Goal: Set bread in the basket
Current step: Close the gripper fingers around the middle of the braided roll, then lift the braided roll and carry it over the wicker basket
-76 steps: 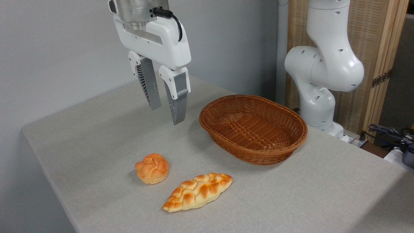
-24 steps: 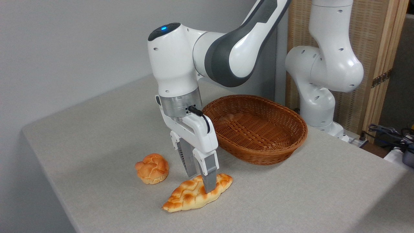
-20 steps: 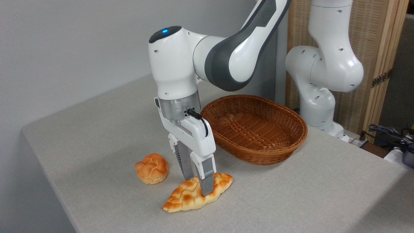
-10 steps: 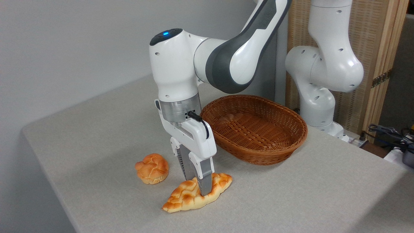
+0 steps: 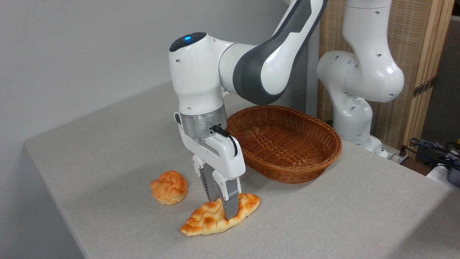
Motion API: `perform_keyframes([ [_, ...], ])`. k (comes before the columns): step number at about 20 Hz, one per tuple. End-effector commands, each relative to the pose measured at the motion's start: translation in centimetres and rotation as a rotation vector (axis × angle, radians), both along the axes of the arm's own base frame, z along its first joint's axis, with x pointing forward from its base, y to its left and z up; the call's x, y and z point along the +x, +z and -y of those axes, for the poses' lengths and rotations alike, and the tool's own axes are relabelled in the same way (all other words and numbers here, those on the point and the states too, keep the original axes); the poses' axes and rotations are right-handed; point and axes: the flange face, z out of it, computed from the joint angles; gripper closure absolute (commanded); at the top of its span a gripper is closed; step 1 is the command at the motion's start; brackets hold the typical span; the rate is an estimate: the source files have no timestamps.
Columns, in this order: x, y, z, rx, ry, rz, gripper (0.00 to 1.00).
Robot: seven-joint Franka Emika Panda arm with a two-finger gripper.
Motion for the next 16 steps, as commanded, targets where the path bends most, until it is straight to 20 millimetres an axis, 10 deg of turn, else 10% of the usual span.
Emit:
perform_keyframes([
  [1,-0.1,0.3,-0.6,-0.002,0.008,-0.013,1.00],
  [6,-0.2,1.4,-0.5,-0.003,0.013,-0.030,1.00],
  [10,-0.8,5.8,-0.6,-0.037,0.049,-0.041,1.00],
  [16,-9.6,15.5,-1.1,-0.070,0.080,-0.108,1.00],
])
